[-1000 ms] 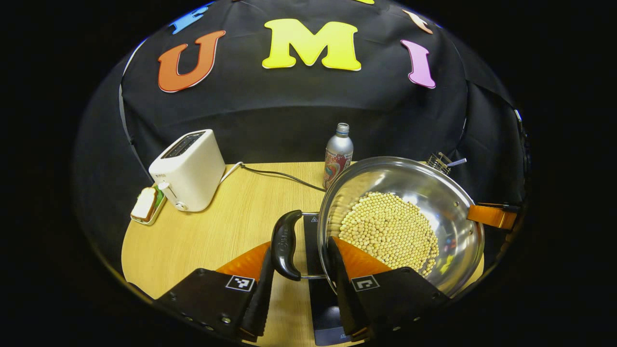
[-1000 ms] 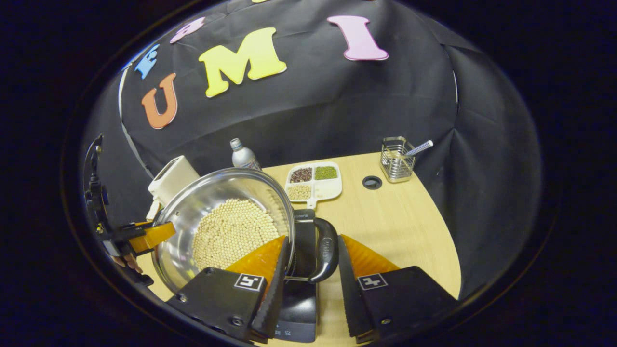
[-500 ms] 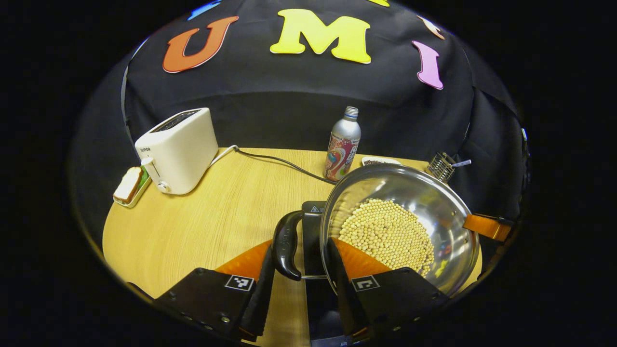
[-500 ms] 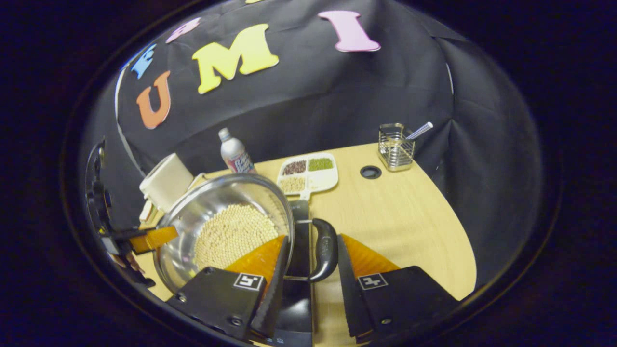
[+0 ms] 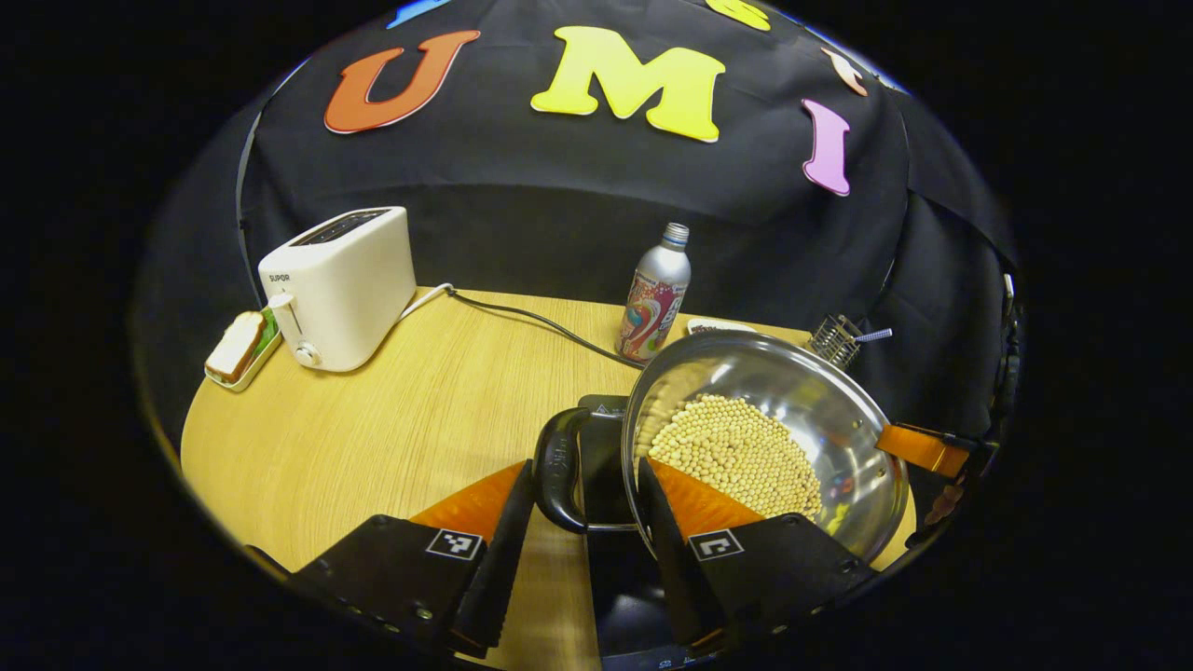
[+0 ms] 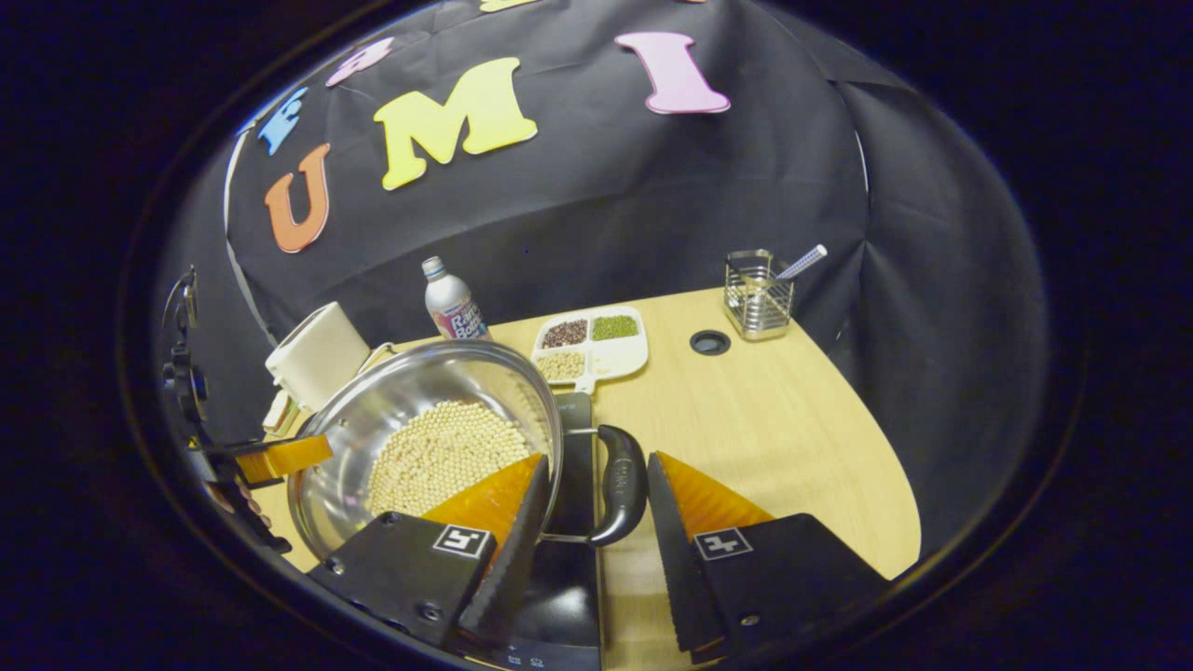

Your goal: First push the handle of the pot to place it horizontally, then grasp the pot with both hands and set it on the induction cooktop.

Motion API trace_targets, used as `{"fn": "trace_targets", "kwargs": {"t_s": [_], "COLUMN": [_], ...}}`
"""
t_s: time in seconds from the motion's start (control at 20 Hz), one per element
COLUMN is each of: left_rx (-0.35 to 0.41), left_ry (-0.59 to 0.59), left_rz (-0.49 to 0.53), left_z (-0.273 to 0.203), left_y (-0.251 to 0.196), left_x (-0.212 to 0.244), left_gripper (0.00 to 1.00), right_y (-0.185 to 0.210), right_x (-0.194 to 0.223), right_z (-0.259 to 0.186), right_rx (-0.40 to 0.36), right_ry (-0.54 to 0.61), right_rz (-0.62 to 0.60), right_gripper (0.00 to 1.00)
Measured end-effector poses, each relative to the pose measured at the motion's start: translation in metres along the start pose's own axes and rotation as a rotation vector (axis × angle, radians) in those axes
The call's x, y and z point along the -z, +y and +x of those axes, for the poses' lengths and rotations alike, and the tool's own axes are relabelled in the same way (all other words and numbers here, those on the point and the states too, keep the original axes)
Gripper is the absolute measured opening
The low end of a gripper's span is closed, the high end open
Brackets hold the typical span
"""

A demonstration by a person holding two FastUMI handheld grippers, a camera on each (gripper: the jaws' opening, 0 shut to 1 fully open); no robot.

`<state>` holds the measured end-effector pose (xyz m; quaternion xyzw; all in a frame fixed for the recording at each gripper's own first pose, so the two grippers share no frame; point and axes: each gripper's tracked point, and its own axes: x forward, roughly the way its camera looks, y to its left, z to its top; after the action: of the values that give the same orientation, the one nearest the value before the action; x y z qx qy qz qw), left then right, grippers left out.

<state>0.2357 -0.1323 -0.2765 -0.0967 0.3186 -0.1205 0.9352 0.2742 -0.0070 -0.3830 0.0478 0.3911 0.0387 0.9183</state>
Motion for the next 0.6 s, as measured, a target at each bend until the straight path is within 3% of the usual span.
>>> {"fn": "trace_targets", "kwargs": {"t_s": [0.05,0.15,0.35,0.5,0.6], "left_rx": [-0.01,-0.014,-0.035,-0.133,-0.182], "left_ry": [-0.013,-0.035,-0.103,-0.23,-0.306], "left_rz": [-0.002,0.001,0.018,0.051,0.058], "left_z": [-0.004,-0.012,-0.04,-0.074,-0.089], "left_y": [0.005,0.007,0.012,0.033,0.047], "left_x": [0.0,0.002,0.002,-0.016,-0.027], "left_gripper": [0.66,0.8,0.97,0.99,0.97], "right_y": [-0.004,-0.004,-0.005,-0.003,-0.003], "right_x": [0.0,0.0,-0.002,-0.002,-0.002], "right_z": [-0.003,-0.012,-0.038,-0.065,-0.085], "right_rx": [0.028,0.059,0.084,0.08,0.08], "right_ry": [-0.02,-0.049,-0.092,-0.127,-0.161], "right_rz": [-0.023,-0.044,-0.052,-0.058,-0.064], "right_gripper": [0.75,0.85,0.88,0.91,0.87]}}
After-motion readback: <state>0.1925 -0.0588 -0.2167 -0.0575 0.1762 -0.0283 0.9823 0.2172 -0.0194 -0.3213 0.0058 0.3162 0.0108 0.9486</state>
